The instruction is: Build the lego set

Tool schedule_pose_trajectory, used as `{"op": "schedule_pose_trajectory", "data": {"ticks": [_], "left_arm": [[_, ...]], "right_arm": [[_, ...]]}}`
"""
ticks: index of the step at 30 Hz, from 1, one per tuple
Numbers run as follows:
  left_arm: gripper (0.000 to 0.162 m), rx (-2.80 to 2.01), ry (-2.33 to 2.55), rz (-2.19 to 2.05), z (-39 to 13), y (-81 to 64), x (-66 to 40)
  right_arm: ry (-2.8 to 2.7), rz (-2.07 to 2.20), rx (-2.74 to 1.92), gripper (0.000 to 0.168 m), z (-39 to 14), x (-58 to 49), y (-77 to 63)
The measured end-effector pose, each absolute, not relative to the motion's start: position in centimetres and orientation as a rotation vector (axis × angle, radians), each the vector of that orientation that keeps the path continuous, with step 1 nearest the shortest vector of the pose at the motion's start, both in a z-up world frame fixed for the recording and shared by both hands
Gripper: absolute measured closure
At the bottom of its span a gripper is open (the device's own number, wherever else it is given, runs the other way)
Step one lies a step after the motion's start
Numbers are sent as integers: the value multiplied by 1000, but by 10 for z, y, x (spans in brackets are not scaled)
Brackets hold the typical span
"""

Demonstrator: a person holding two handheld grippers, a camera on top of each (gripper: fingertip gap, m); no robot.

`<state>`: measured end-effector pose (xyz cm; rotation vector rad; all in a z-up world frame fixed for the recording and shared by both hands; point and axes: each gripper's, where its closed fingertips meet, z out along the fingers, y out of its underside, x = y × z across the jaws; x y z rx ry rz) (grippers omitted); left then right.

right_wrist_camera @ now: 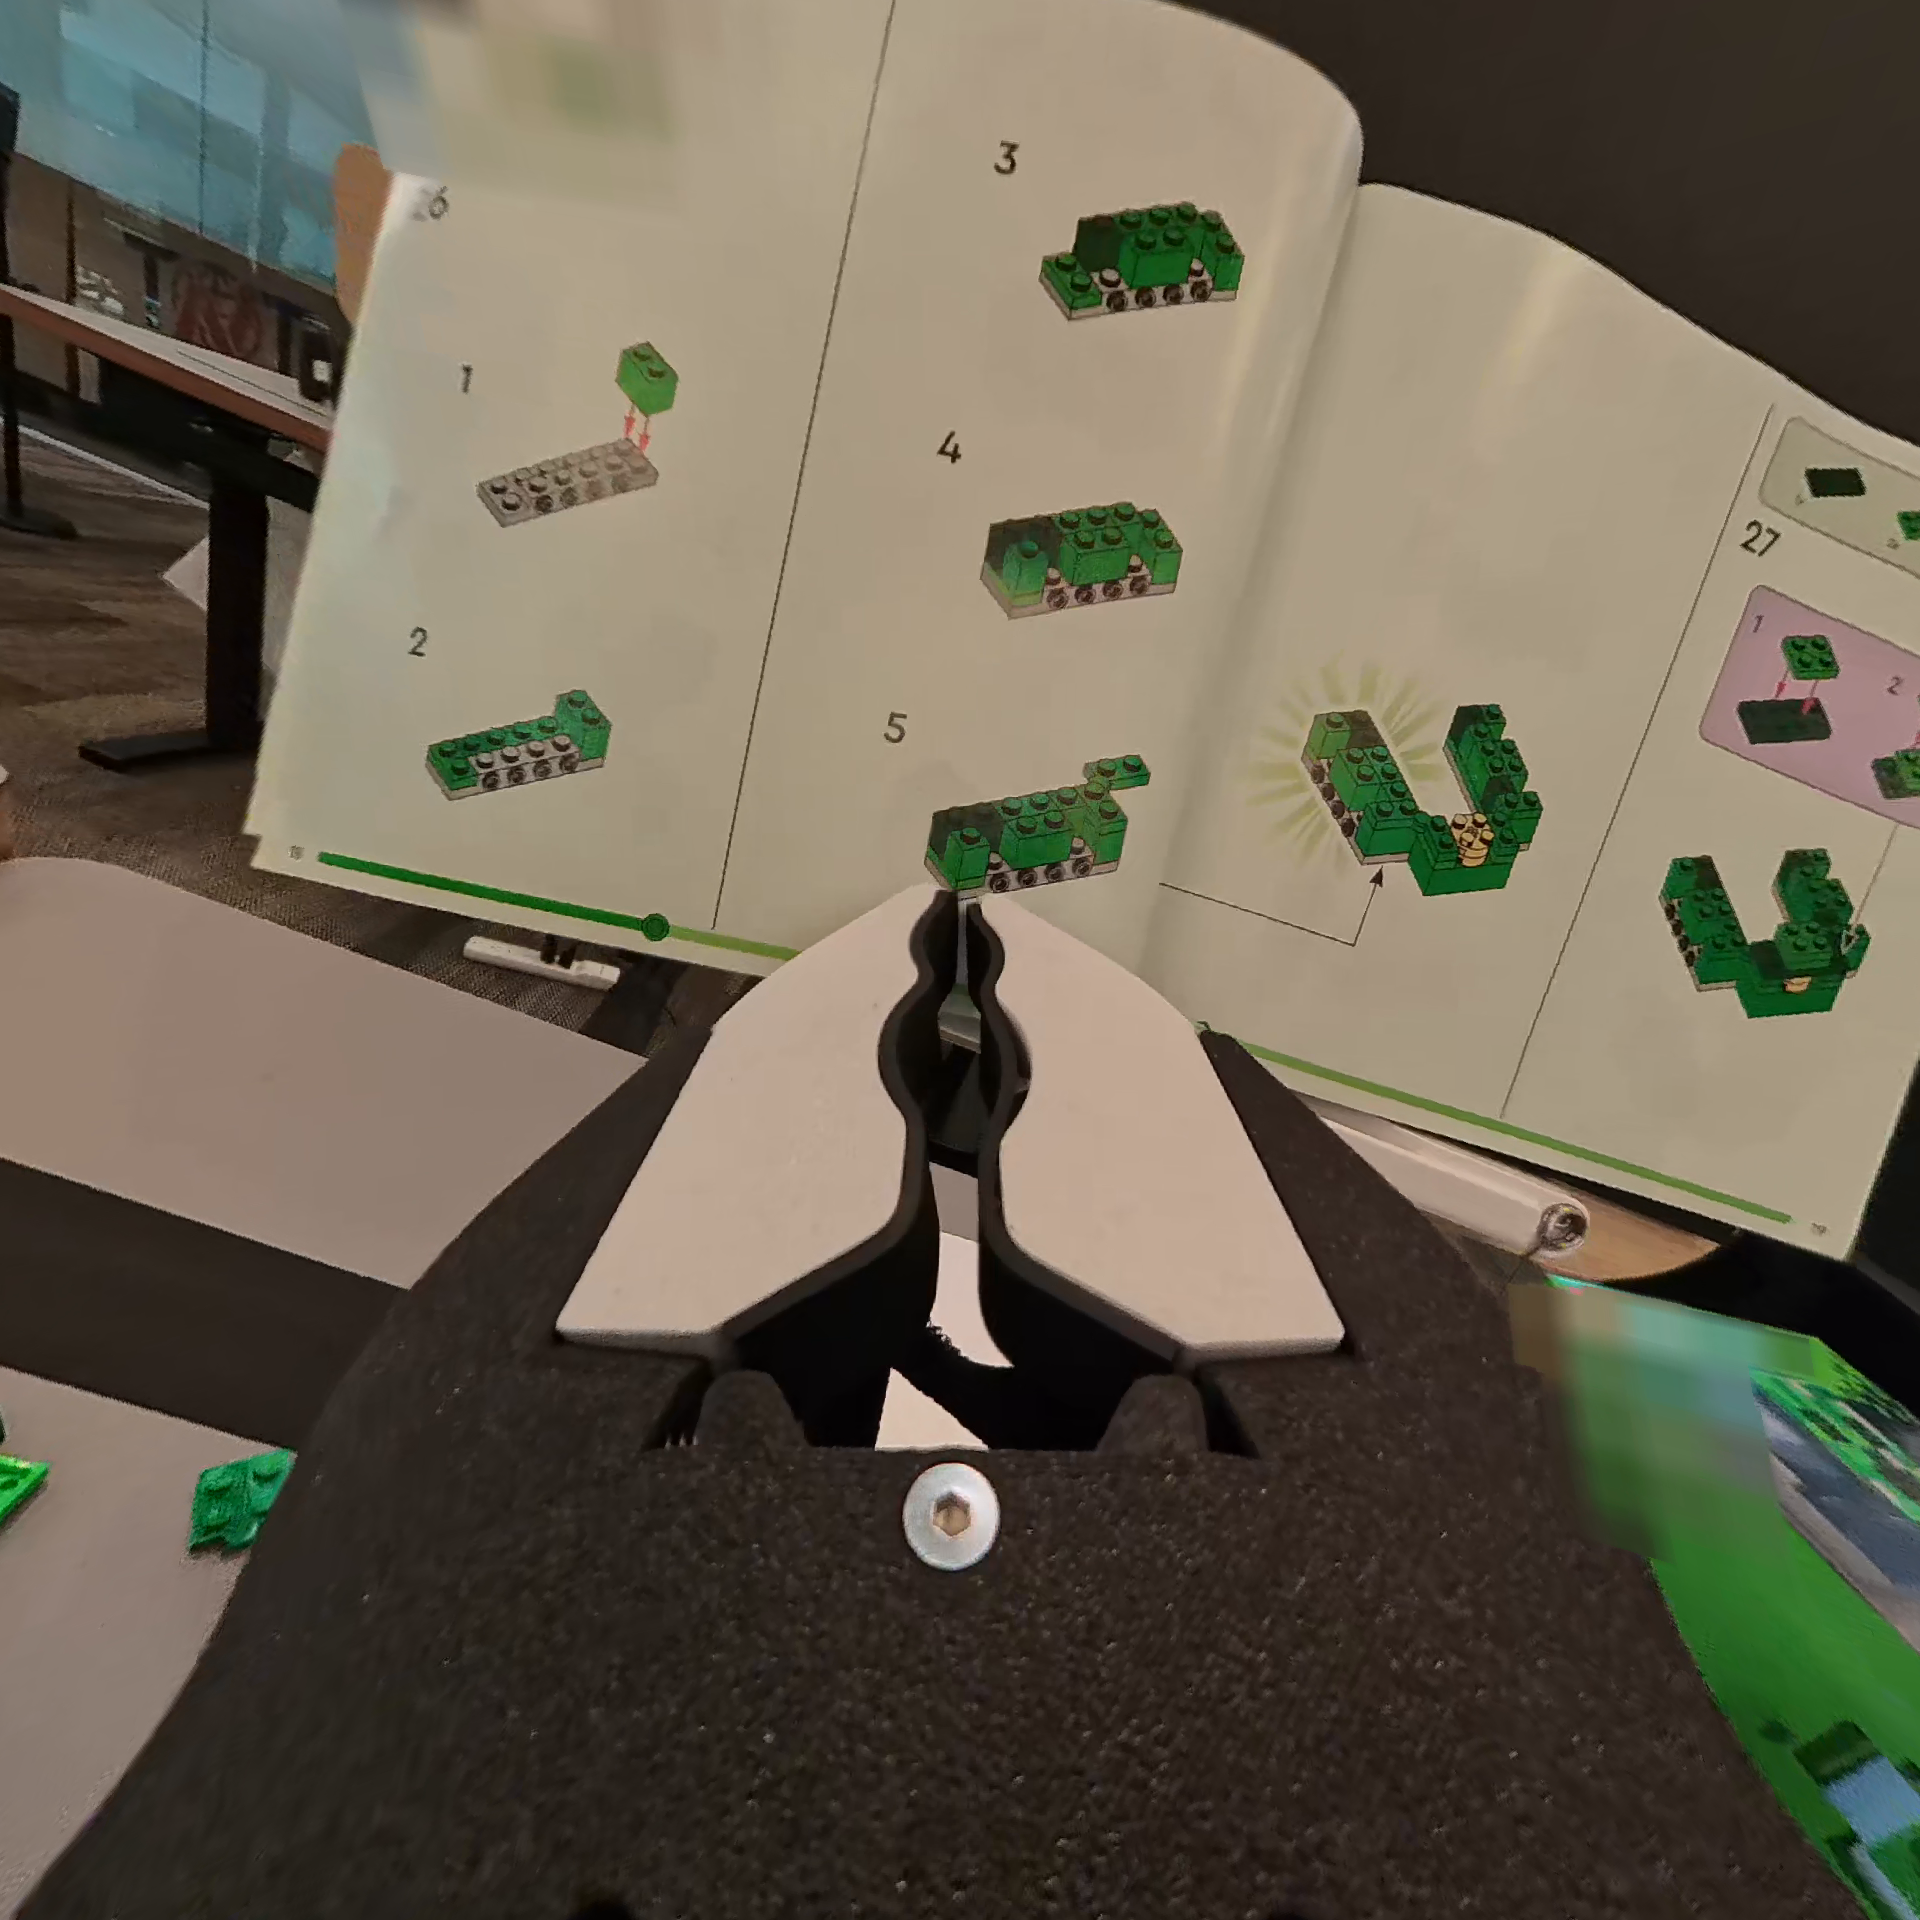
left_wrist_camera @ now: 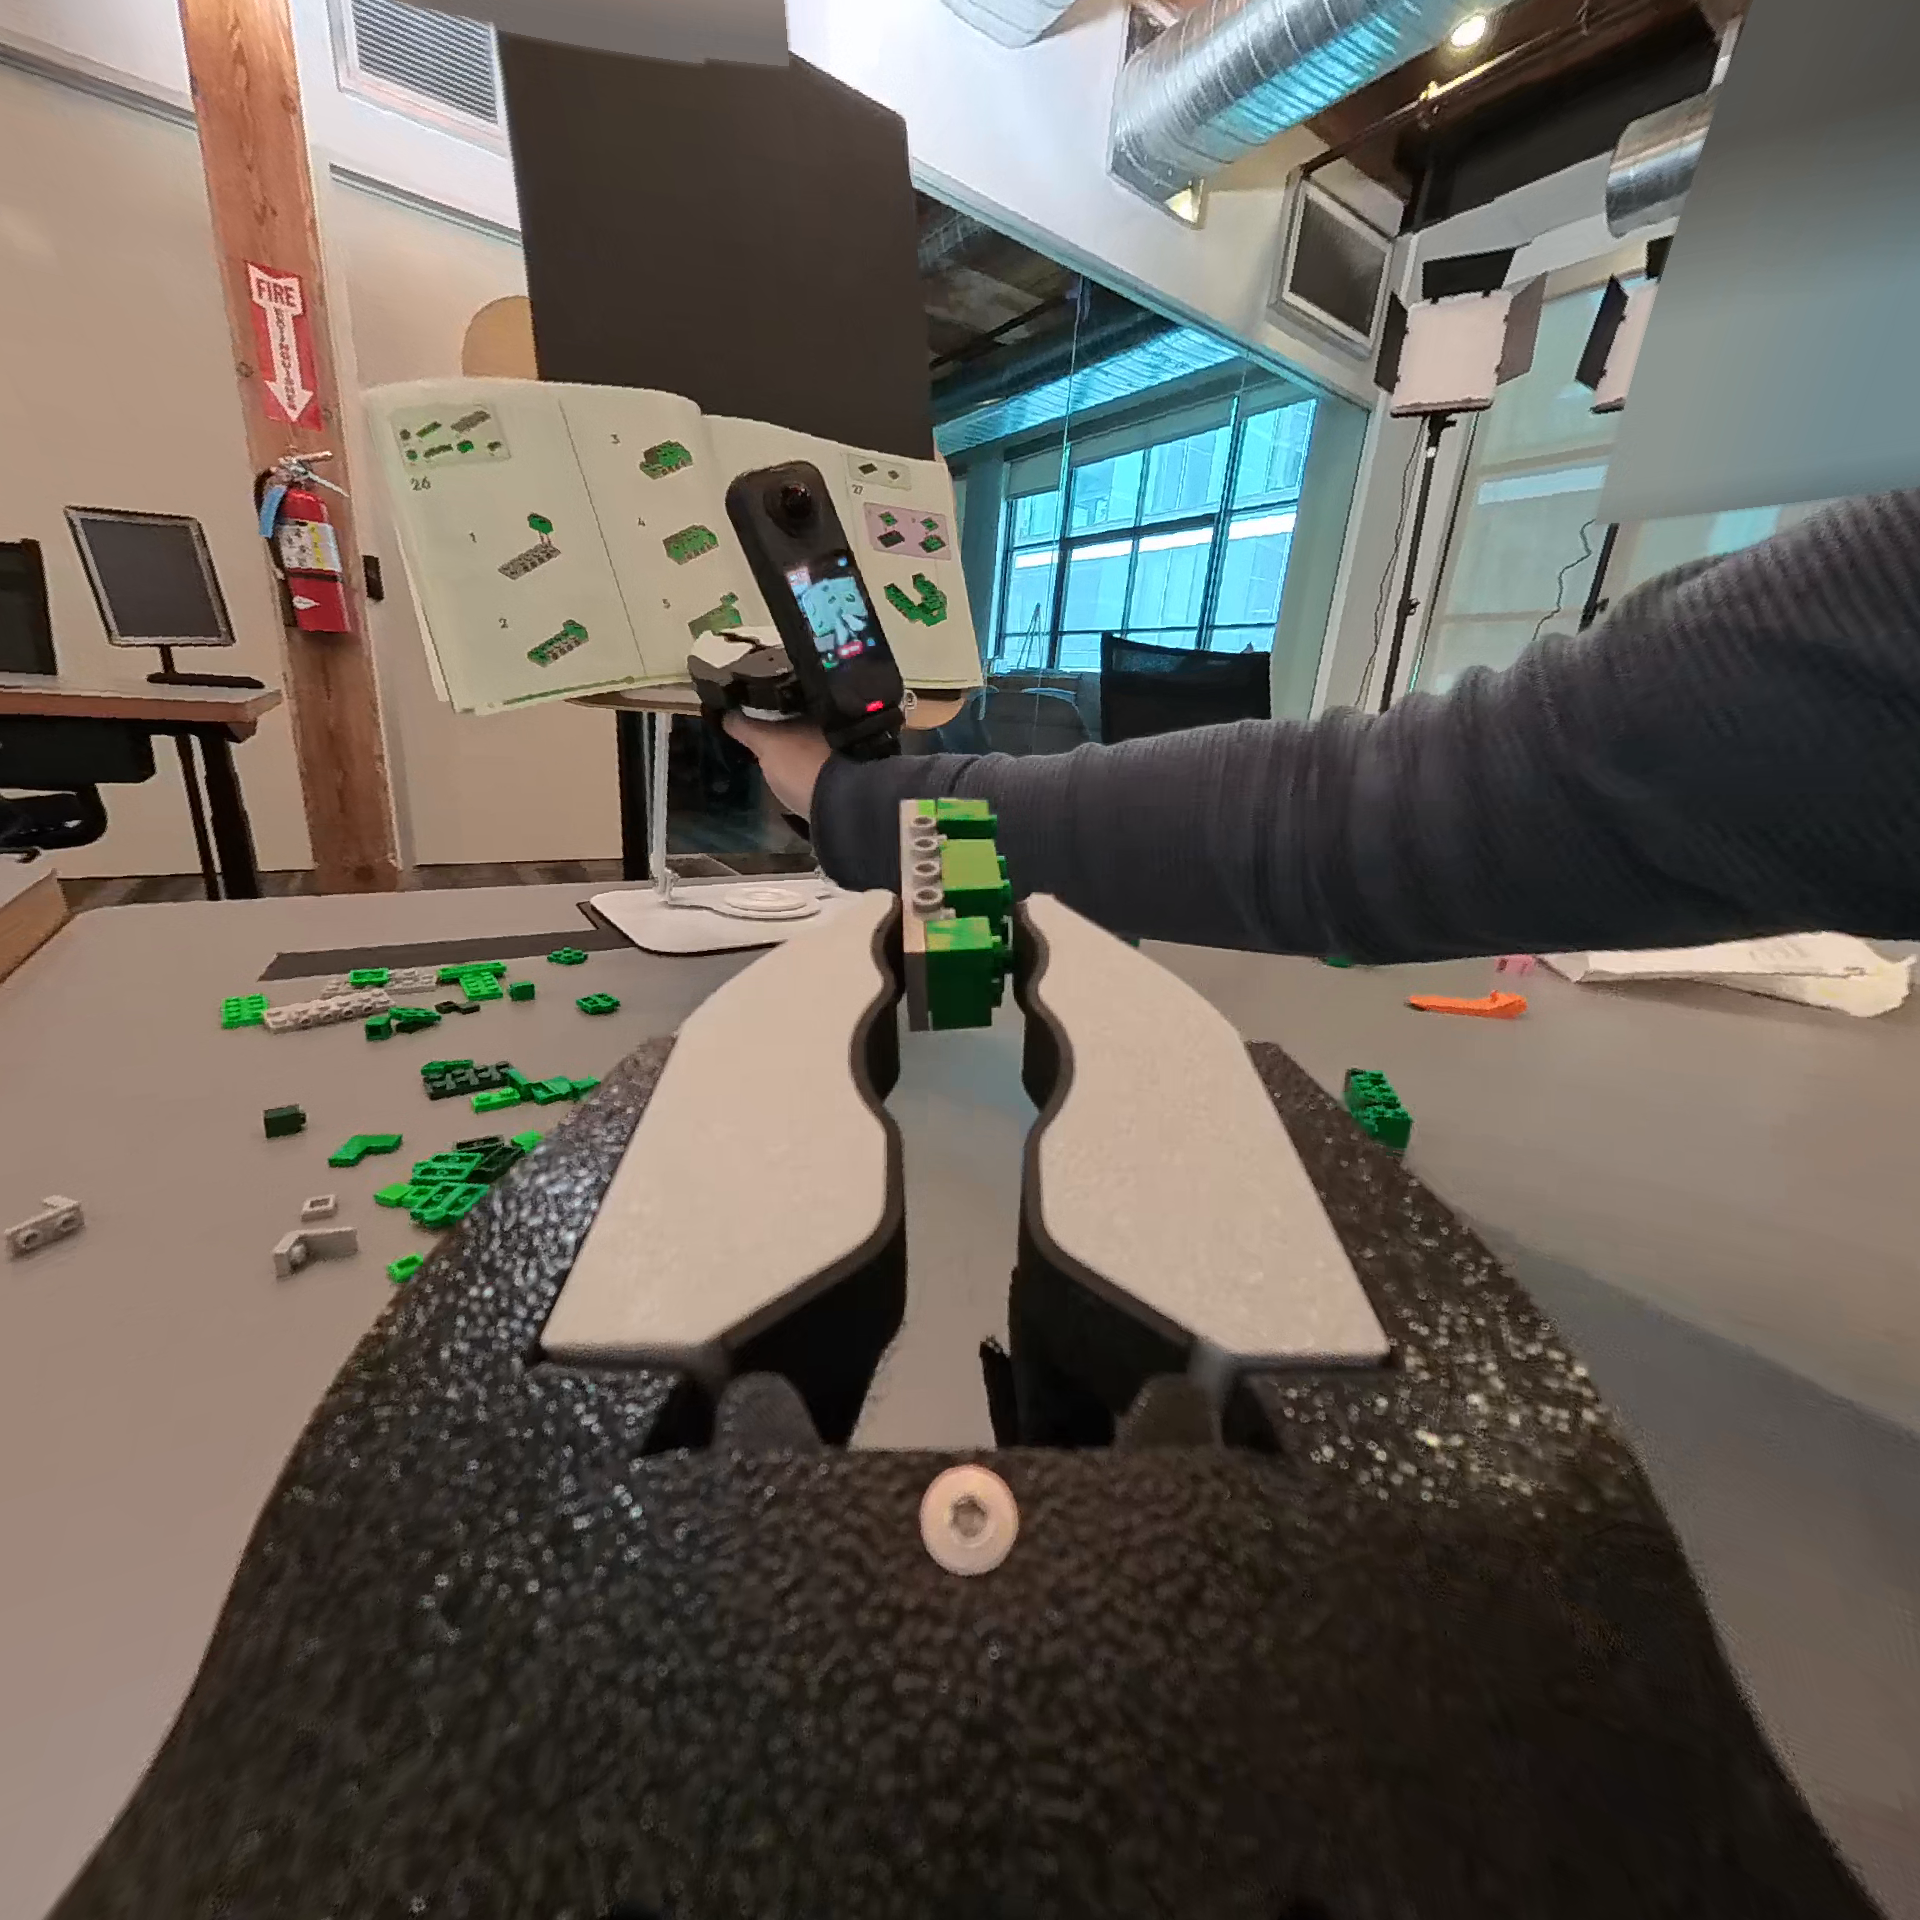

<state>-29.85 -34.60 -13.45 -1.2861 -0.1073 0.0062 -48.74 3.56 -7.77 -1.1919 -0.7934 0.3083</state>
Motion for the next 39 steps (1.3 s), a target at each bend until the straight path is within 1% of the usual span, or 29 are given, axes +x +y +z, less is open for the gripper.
{"op": "schedule_pose_trajectory", "data": {"ticks": [8,12,20,24,27,30,34,39], "left_arm": [[143,-1382,-87,13,-146,-326,-289],[143,-1376,-127,-14,-141,-313,-289],[144,-1338,-190,-104,-137,-260,-293],[143,-1365,-177,-155,-140,-227,-289],[143,-1368,-153,-132,-138,-202,-288],[143,-1351,-119,-151,-135,-177,-282],[143,-1314,-70,-184,-131,-144,-279],[143,-1291,-20,-231,-134,-109,-276]], "right_arm": [[-840,333,-1165,166,-78,-477,35],[-866,340,-1144,162,-79,-476,32],[-896,399,-1128,159,-77,-453,34],[-904,650,-1119,158,-60,-410,20],[-931,849,-1102,151,-59,-366,2],[-1023,1069,-1059,143,-76,-323,-29],[-1073,1229,-962,142,-96,-279,-53],[-1150,1336,-863,144,-115,-259,-64]]}}
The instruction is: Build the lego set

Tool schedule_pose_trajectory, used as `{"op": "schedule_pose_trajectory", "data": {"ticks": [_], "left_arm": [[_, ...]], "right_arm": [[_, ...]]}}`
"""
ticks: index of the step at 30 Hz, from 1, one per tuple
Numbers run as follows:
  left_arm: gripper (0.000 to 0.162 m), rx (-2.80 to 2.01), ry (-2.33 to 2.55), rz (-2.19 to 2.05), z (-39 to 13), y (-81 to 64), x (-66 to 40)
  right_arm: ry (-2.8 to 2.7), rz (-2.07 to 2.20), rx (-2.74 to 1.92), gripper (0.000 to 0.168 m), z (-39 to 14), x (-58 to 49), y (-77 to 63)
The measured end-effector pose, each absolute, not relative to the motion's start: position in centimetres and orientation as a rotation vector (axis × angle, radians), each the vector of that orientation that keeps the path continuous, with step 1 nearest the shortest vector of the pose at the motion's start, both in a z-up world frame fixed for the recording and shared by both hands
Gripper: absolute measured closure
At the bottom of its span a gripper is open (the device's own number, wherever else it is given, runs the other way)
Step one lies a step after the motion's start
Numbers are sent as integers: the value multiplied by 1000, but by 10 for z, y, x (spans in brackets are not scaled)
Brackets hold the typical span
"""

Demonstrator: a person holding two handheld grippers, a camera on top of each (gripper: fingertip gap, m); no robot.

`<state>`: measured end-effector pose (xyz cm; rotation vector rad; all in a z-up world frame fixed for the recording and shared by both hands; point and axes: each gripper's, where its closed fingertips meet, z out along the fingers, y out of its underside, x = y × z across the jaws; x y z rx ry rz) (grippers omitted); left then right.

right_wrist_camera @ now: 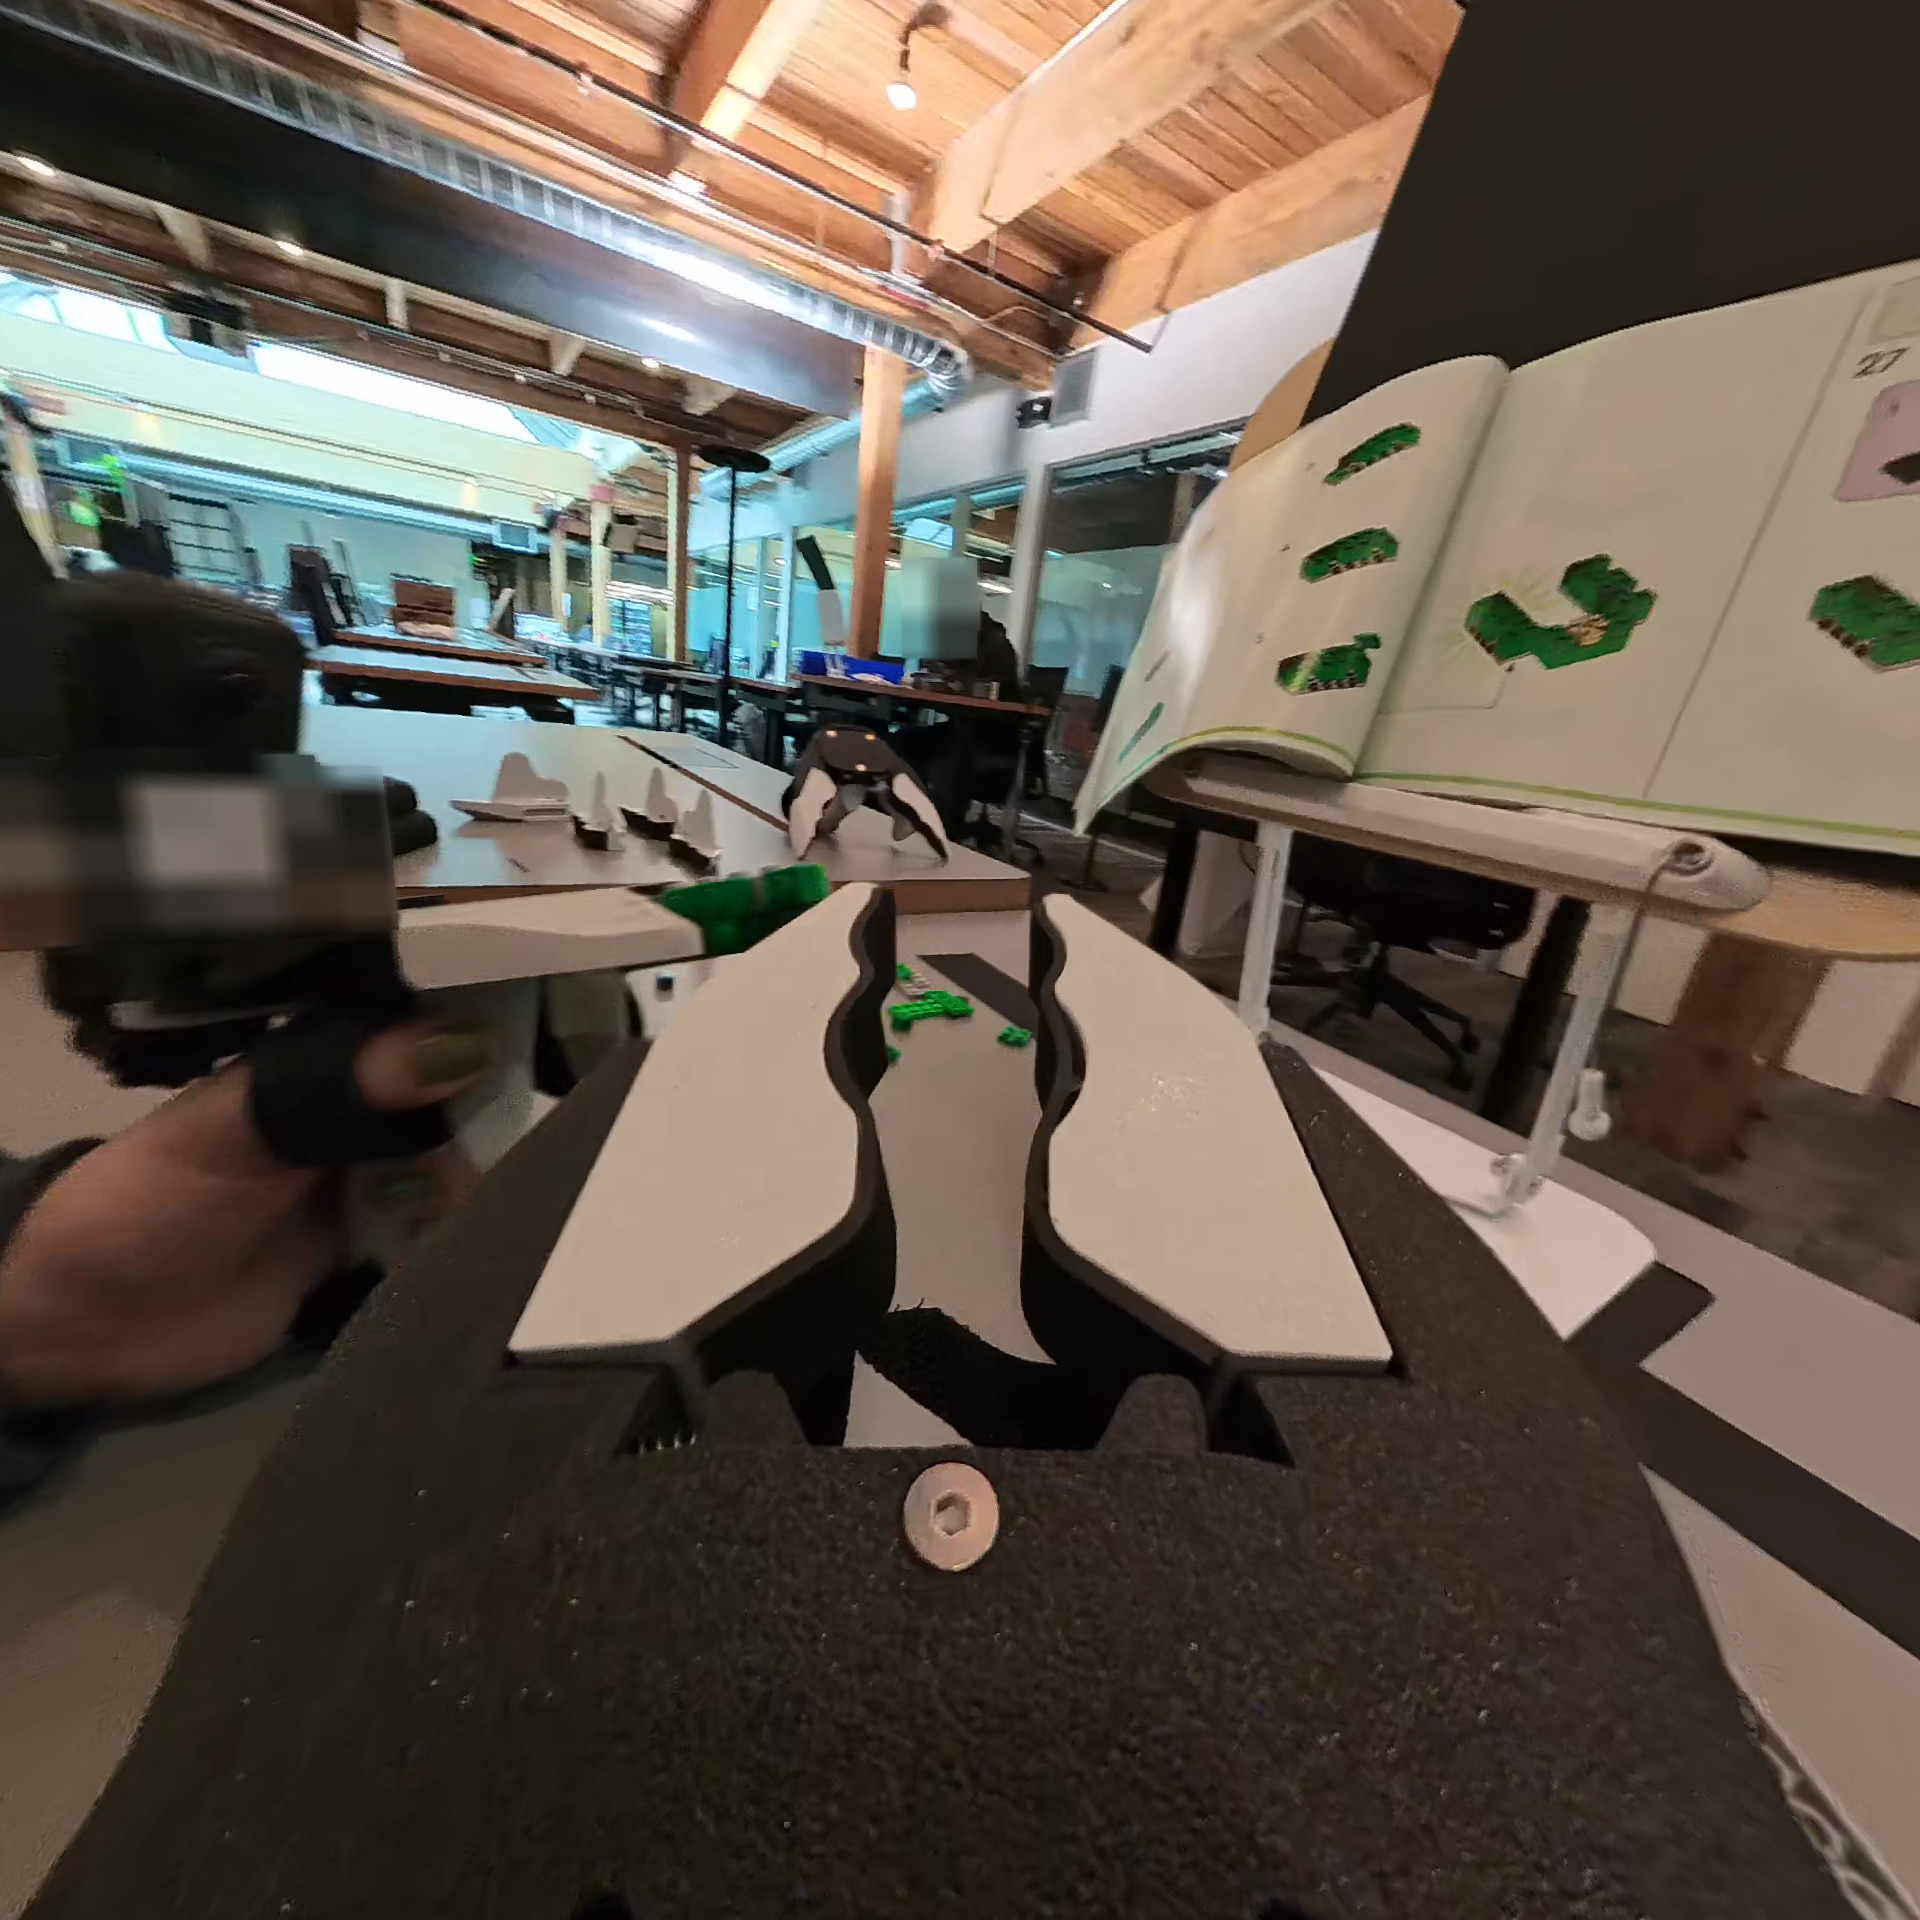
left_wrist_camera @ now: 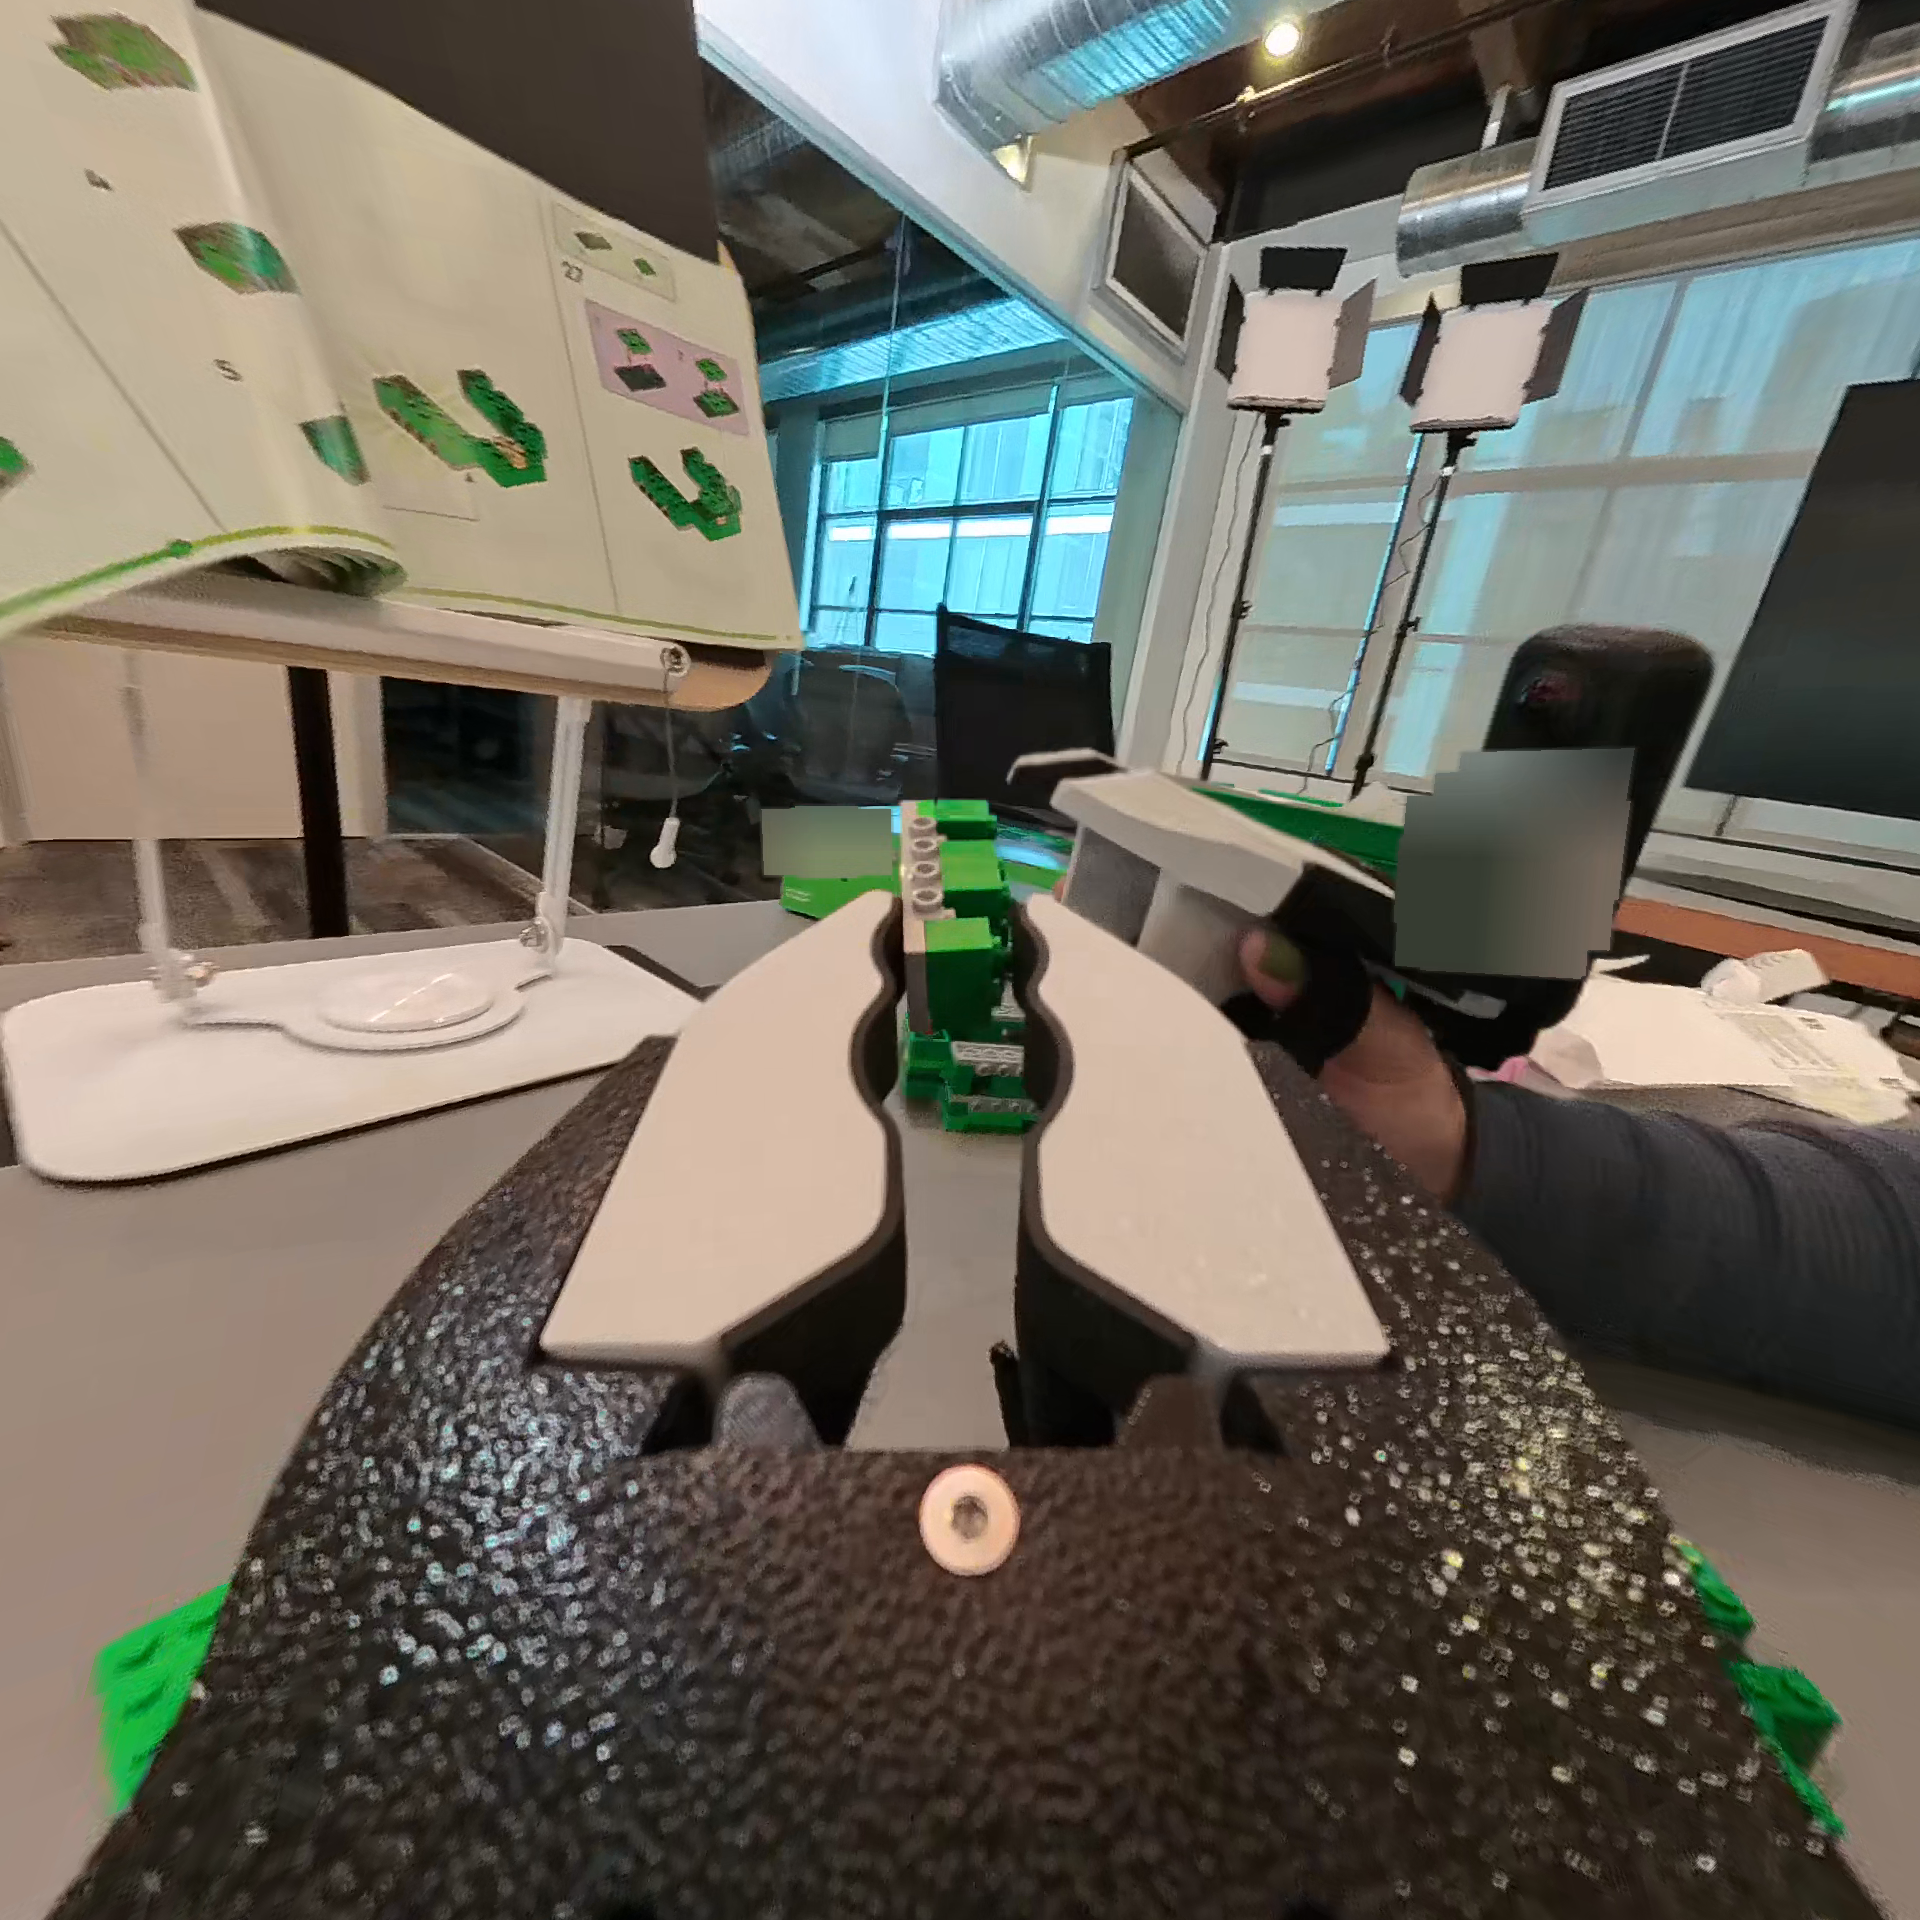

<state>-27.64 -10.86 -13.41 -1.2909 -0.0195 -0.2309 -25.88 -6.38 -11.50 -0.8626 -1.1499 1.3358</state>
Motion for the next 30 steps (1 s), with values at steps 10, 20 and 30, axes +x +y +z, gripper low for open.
{"op": "schedule_pose_trajectory", "data": {"ticks": [10,20,30], "left_arm": [[144,-1330,114,-353,-143,-105,-249],[143,-1330,134,-488,-143,-106,-244],[143,-1336,156,-551,-144,-108,-239]], "right_arm": [[-1264,1833,-802,141,-128,-249,-83],[-1376,2080,-785,144,-134,-245,-100],[-1404,2113,-789,150,-136,-242,-103]]}}
